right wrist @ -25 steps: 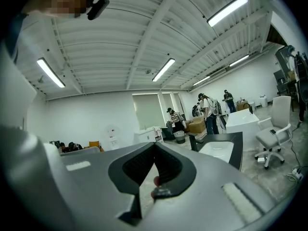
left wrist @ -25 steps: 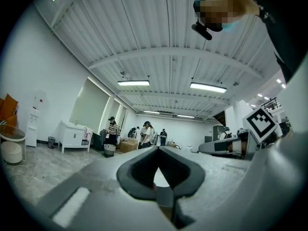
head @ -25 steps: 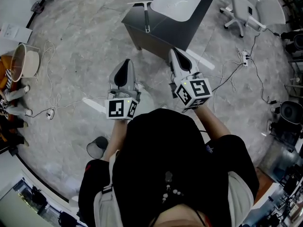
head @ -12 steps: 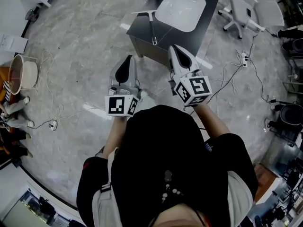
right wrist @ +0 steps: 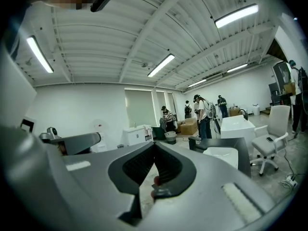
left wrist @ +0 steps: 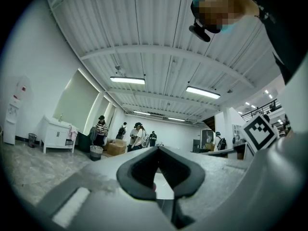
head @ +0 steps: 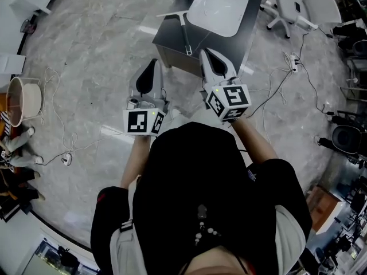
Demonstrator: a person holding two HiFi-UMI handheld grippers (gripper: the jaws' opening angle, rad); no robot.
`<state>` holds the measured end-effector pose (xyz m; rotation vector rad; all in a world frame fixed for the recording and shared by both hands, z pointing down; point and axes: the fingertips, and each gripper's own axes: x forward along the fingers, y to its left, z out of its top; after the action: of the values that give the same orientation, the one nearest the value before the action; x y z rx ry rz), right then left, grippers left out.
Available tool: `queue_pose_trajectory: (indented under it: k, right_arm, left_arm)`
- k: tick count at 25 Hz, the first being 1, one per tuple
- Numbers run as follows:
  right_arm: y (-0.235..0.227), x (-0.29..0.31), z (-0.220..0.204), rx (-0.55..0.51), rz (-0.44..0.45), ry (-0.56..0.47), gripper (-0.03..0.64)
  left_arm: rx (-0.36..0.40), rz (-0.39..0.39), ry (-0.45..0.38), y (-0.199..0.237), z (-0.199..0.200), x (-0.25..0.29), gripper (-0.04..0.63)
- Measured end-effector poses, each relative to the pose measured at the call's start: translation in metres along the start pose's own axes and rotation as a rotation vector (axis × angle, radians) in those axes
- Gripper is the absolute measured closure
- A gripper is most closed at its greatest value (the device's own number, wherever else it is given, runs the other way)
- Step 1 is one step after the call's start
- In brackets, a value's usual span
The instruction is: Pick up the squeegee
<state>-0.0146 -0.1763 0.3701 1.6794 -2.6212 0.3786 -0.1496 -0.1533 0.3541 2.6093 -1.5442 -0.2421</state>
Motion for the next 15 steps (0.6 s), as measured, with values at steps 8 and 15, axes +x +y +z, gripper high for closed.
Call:
queue_pose_trajectory:
  k: [8, 15]
  right_arm:
    - [-0.016, 0.015, -0.019, 0.032, -0.021, 0.074, 0.614]
    - [-0.018, 0.052, -0.03, 0.021, 0.0, 0.098, 0.614]
  left_arm:
    - [-0.009, -0.022, 0.013, -0.001, -0.001, 0.014, 0.595]
    - [-0.005, -0.003, 0.032, 0.023, -0.007, 0.033, 0.595]
